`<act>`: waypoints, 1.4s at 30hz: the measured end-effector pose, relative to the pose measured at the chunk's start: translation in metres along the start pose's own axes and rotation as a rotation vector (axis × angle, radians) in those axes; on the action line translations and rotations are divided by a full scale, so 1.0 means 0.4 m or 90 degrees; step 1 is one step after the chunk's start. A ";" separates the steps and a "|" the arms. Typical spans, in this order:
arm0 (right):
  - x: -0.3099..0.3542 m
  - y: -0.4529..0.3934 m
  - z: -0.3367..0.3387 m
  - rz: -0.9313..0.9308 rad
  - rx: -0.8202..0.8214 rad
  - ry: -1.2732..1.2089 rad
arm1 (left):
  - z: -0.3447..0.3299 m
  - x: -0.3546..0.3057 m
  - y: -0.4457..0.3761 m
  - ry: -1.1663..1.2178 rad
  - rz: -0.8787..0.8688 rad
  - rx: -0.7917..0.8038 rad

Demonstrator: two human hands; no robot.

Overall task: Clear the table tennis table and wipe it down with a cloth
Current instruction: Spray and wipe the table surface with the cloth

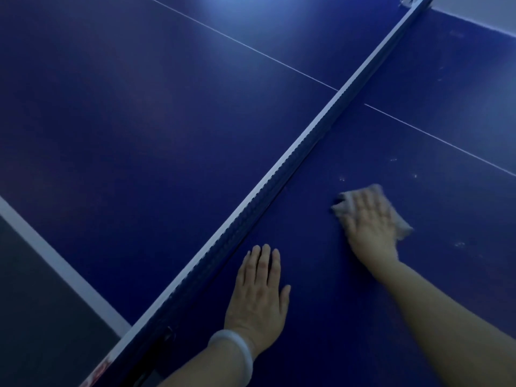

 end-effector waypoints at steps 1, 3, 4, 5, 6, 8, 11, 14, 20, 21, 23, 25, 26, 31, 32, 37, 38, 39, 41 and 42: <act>-0.053 0.008 0.002 -0.114 -0.003 -0.027 | 0.000 0.000 0.000 0.002 0.000 0.001; -0.066 0.051 -0.006 -0.225 -0.009 -0.050 | -0.002 0.000 0.000 0.003 0.001 0.004; -0.024 0.070 -0.006 -0.197 -0.032 -0.031 | -0.003 0.000 -0.001 0.002 0.000 0.003; 0.044 0.085 -0.006 -0.120 -0.051 -0.016 | -0.006 0.000 -0.001 0.003 0.000 0.008; 0.128 0.097 -0.008 -0.015 -0.052 -0.017 | -0.009 0.000 -0.002 0.004 -0.001 0.016; 0.281 0.109 -0.027 0.191 -0.007 -0.032 | -0.012 -0.002 -0.004 0.001 -0.007 0.019; 0.352 0.029 -0.037 0.273 0.048 -0.033 | -0.010 -0.002 -0.006 0.000 -0.009 0.004; 0.258 -0.130 -0.023 0.168 0.062 0.008 | -0.006 -0.005 -0.009 -0.006 -0.018 -0.007; -0.126 -0.147 0.005 -0.234 0.077 -0.040 | -0.005 -0.004 -0.005 0.007 -0.017 -0.004; -0.153 -0.107 0.006 -0.296 0.067 -0.052 | -0.005 -0.004 -0.006 0.007 -0.015 0.001; -0.134 -0.018 0.005 -0.351 0.037 -0.050 | -0.002 -0.005 -0.006 0.002 -0.010 0.008; -0.032 0.061 0.002 -0.256 -0.004 -0.012 | 0.000 -0.005 -0.006 0.000 -0.007 0.013; 0.041 0.103 0.000 -0.154 -0.027 0.005 | 0.002 -0.005 -0.006 -0.001 -0.005 0.015; 0.123 0.315 -0.030 0.173 0.006 0.008 | 0.004 -0.006 -0.009 -0.006 0.006 0.026; 0.053 0.324 -0.023 0.110 -0.004 0.027 | 0.004 -0.006 -0.009 -0.005 0.006 0.026; -0.178 0.386 -0.005 -0.444 -0.004 -0.050 | 0.004 -0.010 -0.007 -0.014 -0.007 0.023; -0.136 0.390 -0.006 -0.441 -0.008 -0.050 | 0.005 -0.011 -0.005 -0.014 -0.009 0.024; -0.073 0.389 -0.008 -0.381 -0.023 -0.039 | 0.005 -0.012 -0.005 -0.014 -0.008 0.025; 0.083 0.404 -0.017 -0.160 -0.042 -0.028 | 0.006 -0.010 -0.004 -0.012 -0.002 0.025; 0.143 0.428 -0.028 -0.033 -0.031 -0.027 | 0.006 -0.010 -0.004 -0.010 -0.001 0.025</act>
Point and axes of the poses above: each hand's wrist, its own y-axis away from the middle knuckle, its own z-axis out of the back of the hand, x = y × z, the point moved 9 cm from there along -y, towards the middle knuckle, and after that the axes turned 4 degrees about -x, right-handed, at the moved point
